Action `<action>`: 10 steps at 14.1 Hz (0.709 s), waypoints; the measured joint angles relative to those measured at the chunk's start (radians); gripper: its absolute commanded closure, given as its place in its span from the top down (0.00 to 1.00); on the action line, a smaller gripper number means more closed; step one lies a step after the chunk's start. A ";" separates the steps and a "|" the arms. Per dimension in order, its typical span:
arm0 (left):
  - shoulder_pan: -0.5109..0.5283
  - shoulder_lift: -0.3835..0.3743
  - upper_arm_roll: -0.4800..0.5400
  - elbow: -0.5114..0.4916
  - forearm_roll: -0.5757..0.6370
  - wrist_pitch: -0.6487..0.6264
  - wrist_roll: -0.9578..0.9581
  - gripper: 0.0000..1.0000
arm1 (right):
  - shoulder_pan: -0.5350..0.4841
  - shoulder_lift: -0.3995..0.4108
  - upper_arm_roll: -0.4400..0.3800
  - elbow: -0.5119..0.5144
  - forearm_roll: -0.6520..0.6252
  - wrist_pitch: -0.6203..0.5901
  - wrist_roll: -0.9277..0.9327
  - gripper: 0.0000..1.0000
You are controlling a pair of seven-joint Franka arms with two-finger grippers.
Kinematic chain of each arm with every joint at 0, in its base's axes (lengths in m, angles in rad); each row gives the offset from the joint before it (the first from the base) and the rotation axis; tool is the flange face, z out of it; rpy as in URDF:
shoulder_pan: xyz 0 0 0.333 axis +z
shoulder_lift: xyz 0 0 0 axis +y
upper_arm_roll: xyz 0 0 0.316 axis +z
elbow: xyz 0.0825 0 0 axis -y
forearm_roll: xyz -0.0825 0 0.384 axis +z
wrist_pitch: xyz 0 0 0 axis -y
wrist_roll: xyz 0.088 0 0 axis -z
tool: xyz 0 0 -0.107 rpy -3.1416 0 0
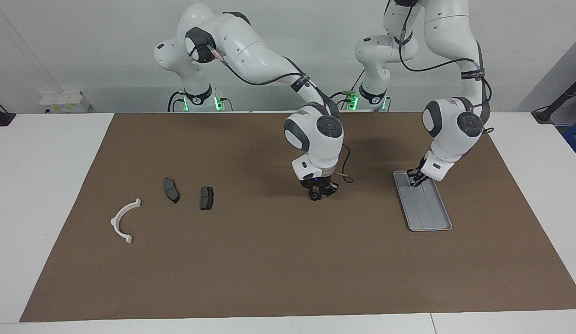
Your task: Place bearing gear from tray to pile
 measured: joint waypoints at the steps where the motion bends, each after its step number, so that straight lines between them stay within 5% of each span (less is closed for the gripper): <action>1: 0.000 0.000 -0.002 0.001 0.000 0.000 -0.014 0.08 | -0.012 -0.001 0.000 0.014 0.000 -0.019 -0.011 0.00; 6: -0.033 -0.001 -0.021 0.128 -0.057 -0.130 -0.133 0.08 | -0.107 -0.075 -0.001 0.129 0.002 -0.216 -0.205 0.00; 10: -0.216 0.003 -0.026 0.243 -0.076 -0.182 -0.463 0.08 | -0.275 -0.202 -0.002 0.137 0.013 -0.389 -0.599 0.00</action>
